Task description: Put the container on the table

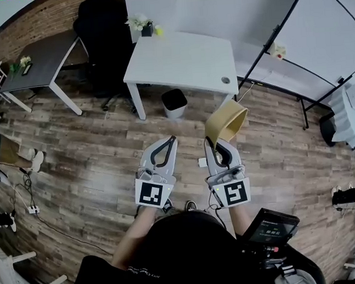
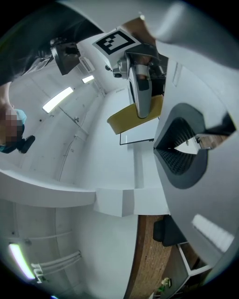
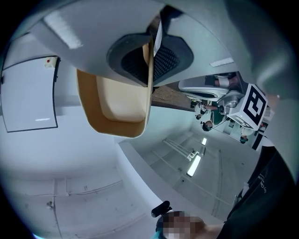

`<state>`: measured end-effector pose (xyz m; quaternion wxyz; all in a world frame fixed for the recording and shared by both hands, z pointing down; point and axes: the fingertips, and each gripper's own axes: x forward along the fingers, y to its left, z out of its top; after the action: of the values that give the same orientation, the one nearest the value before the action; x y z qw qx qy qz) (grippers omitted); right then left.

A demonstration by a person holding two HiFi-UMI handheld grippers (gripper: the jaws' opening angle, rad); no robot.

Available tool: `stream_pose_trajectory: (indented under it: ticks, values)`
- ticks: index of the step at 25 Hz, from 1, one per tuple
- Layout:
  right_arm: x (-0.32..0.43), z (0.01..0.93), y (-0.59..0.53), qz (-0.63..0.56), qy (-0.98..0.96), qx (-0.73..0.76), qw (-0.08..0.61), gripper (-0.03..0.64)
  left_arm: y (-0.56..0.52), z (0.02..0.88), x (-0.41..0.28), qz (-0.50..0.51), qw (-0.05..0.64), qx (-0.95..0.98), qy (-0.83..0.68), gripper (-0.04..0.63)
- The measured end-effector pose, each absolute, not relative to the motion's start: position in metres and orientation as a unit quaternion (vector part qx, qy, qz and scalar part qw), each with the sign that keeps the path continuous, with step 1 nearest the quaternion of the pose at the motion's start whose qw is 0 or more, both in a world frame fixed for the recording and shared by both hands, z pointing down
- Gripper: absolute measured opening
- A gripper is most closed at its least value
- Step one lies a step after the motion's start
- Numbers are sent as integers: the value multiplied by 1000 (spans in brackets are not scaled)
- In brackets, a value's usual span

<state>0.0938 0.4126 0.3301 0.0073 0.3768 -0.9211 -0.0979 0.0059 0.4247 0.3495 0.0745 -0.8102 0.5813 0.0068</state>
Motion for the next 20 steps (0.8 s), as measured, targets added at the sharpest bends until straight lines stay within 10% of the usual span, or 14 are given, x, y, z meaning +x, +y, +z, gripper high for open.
stream_pose_trajectory:
  ticks: [20]
  values:
    - [89, 352, 288, -110, -914, 390, 25, 16, 305, 368, 0, -16, 63, -818, 571, 2]
